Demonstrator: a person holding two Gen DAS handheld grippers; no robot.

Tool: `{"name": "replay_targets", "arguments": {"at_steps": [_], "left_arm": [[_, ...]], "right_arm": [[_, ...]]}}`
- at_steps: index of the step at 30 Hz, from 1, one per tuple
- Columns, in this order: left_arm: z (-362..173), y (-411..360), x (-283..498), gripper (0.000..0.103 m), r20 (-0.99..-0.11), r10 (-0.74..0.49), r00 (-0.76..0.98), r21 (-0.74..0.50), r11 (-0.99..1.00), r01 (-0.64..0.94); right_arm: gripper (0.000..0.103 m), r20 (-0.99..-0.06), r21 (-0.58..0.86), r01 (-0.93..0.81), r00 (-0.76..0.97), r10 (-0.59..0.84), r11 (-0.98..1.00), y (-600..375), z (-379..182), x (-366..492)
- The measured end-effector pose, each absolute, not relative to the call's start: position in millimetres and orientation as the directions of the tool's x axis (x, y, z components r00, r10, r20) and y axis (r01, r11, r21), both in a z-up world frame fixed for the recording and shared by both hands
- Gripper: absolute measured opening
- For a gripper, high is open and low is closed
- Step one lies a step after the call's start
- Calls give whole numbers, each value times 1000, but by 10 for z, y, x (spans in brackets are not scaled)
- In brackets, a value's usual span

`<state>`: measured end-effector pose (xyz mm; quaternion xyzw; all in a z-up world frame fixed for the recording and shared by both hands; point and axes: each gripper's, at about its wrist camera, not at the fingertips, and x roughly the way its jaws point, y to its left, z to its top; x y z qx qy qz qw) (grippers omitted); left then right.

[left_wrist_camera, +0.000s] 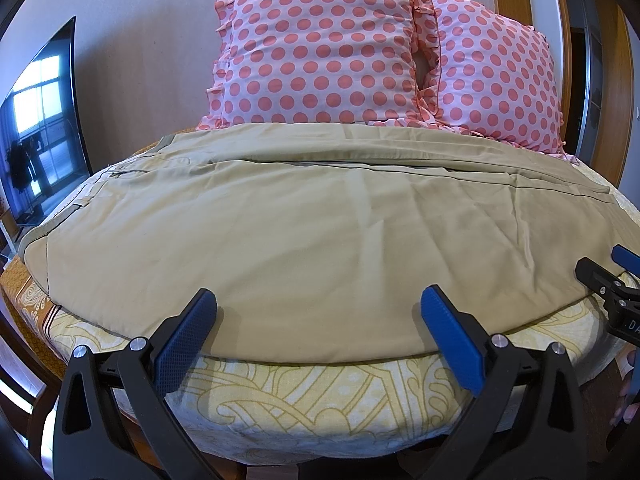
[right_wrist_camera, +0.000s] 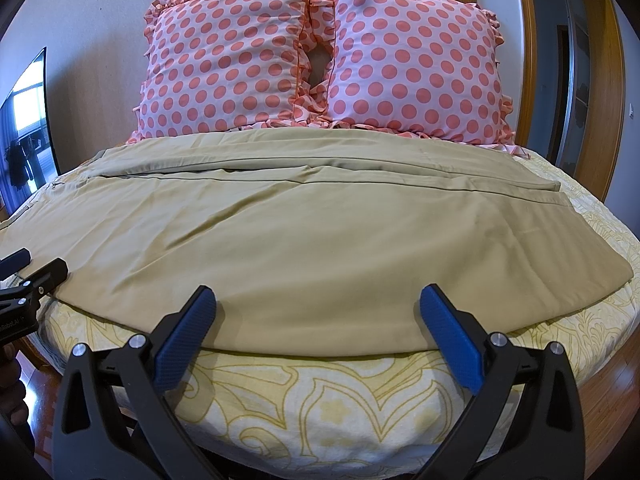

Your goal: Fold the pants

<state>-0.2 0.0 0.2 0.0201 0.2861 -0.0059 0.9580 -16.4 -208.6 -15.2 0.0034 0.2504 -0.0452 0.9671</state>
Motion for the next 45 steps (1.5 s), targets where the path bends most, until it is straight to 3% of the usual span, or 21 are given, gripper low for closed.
{"name": "replay_targets", "arguments": {"at_steps": [45], "left_arm": [[4,1,-1,102,-548,0,836,34,999,23]], "right_arm": [[101,-481,-16,87,873,-84,996,-2065,-196,-188]]}}
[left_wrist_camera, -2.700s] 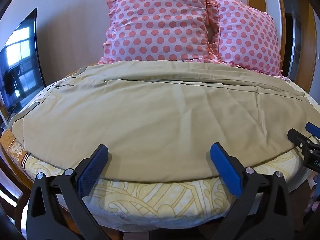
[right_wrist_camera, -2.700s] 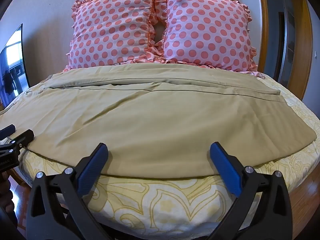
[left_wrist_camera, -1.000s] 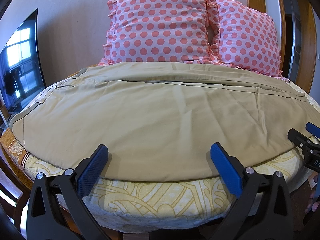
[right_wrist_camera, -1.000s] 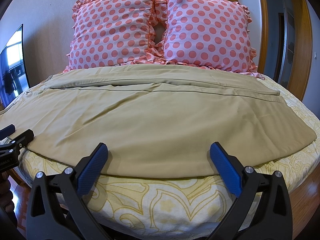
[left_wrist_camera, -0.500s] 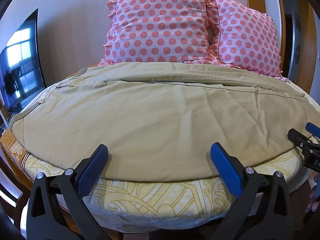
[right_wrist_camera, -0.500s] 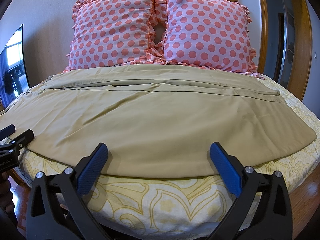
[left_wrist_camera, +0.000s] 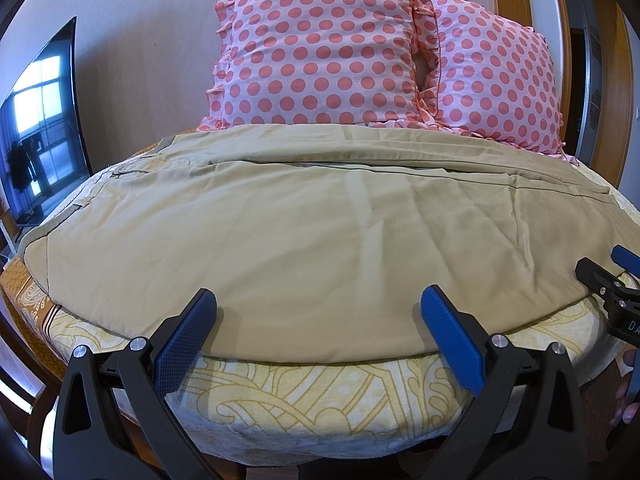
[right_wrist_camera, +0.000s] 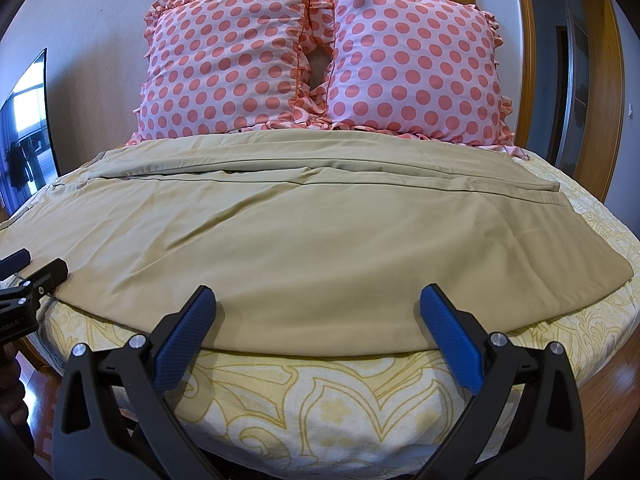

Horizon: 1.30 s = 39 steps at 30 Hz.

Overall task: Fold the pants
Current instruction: 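Move the right tool to the pant leg hem and grasp it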

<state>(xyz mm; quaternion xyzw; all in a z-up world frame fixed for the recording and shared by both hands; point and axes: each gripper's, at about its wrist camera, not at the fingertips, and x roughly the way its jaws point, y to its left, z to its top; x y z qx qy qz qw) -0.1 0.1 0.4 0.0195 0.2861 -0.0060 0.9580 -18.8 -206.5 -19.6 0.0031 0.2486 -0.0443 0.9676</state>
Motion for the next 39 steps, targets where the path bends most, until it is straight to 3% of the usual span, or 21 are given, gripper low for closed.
{"name": "replay_targets", "arguments": {"at_steps": [6,8,12,18,19,21,23,28,31,34,36,38,39], "left_arm": [[117,12,87,102,-590,18,807,41,999,8],[253,47,112,102,-553,17,833,37,999,4],[552,127,297,102,-497,24,867,5,1000,-25],[679,112,860,102,-496,103,862,40,995,-96],[670,125,905,102,-501,103,859,37,994,-98],[624,148,1036,102,-524,99,846,26,995,-100],[572,160,1073,102,-538,85,839,15,996,-92],[540,205,1098,102,-552,10,834,-46,998,-42],[522,201,1129,102,-565,-12,825,-56,998,-24],[500,222,1166,102,-580,-37,814,-79,997,-11],[490,251,1180,102,-586,-47,809,-98,995,-14],[474,301,1192,102,-591,-64,804,-132,991,-18],[468,320,1192,102,-592,-71,803,-144,989,-19]], "right_arm": [[101,-541,4,24,841,-18,1000,-2180,-79,-71],[101,-492,32,51,870,-29,998,-2336,139,-78],[101,-451,42,189,880,-150,981,-2901,662,333],[100,-597,76,465,729,-334,882,-3994,806,1645],[98,-629,113,502,704,-329,858,-4182,770,1851],[72,-701,181,596,636,-323,782,-4585,655,2262],[60,-750,196,676,570,-336,710,-4850,546,2542],[60,-789,196,780,485,-377,594,-5236,383,3006],[62,-783,98,798,430,-450,594,-5207,336,3152],[52,-755,31,771,435,-490,637,-5114,285,3163],[25,-744,75,765,470,-475,640,-5212,286,3028],[8,-737,152,754,518,-435,639,-5319,282,2860],[6,-717,254,724,586,-378,641,-5404,271,2707]]}}
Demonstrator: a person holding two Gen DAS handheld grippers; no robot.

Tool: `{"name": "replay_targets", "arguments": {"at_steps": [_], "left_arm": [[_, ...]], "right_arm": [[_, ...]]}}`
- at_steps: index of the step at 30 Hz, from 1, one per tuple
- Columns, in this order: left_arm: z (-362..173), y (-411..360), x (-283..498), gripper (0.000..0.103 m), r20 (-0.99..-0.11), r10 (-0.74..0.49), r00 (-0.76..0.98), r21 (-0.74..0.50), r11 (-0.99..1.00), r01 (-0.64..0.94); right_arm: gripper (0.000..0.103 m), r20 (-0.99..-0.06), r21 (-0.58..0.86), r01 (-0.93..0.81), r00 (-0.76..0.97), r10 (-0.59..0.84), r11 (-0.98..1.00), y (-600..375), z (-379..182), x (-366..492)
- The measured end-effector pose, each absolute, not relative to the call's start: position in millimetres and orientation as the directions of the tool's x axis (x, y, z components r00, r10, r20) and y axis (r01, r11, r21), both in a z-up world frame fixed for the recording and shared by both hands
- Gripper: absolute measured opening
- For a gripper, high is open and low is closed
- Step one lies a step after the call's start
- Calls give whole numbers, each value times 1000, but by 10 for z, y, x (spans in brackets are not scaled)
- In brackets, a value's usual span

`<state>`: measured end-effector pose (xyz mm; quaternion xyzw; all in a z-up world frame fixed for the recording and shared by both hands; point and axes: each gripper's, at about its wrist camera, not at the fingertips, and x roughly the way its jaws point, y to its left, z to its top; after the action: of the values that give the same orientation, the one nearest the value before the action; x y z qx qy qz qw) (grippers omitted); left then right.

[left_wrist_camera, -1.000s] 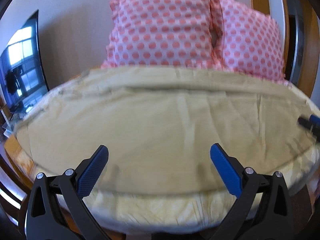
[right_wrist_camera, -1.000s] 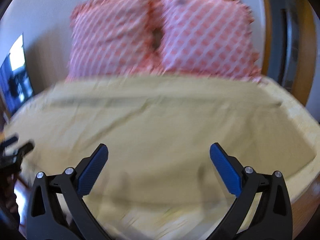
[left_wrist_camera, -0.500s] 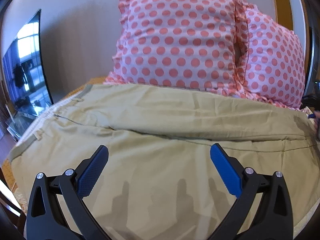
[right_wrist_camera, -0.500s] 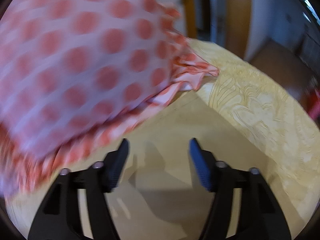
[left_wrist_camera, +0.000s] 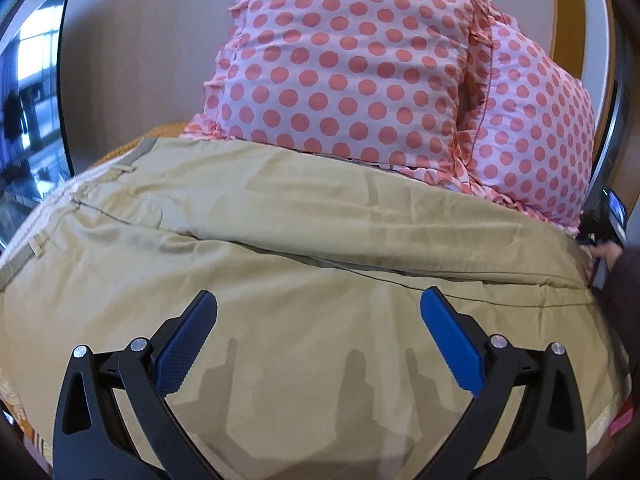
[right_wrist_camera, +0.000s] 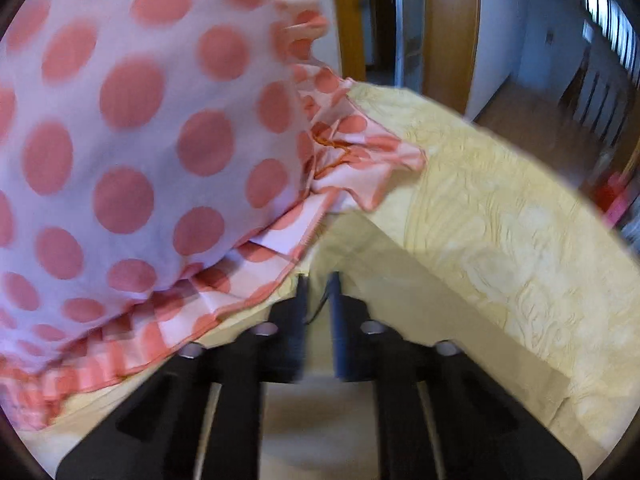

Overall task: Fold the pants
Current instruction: 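Move the right tool to the pant leg hem and grasp it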

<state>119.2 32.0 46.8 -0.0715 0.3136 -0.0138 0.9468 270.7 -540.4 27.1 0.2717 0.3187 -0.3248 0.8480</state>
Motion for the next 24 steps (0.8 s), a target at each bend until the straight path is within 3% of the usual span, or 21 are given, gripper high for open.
{"name": "replay_targets", "arguments": {"at_steps": [6,9,11,15,19,21,24], "left_arm": [[450,442,1169,102,-581,-99,808,-219,975,-37],[496,443,1065,102,-563,-72,823,-195,980,-48],[543,437,1001,102,-557,-68,828,-180,983,-40],[676,475,910,102,-527,-61,847,-171,985,-35],[834,564,879,102,-505,-44,862,-166,985,-47],[889,637,881,102,-500,-47,865,-176,983,-49],[947,736,925,102,-490,-74,869,-206,978,-32]], "right_arm": [[4,-515,524,522,824,-237,673,-5253,470,1628],[4,-421,623,421,891,-171,659,-5066,452,878],[4,-402,664,402,903,-153,630,-4944,386,440],[6,-448,714,415,890,-86,564,-4800,128,95],[25,-469,730,428,881,-64,533,-4785,57,107],[49,-473,745,432,880,-54,509,-4785,14,54],[53,-475,766,436,879,-41,473,-4813,-59,71]]}}
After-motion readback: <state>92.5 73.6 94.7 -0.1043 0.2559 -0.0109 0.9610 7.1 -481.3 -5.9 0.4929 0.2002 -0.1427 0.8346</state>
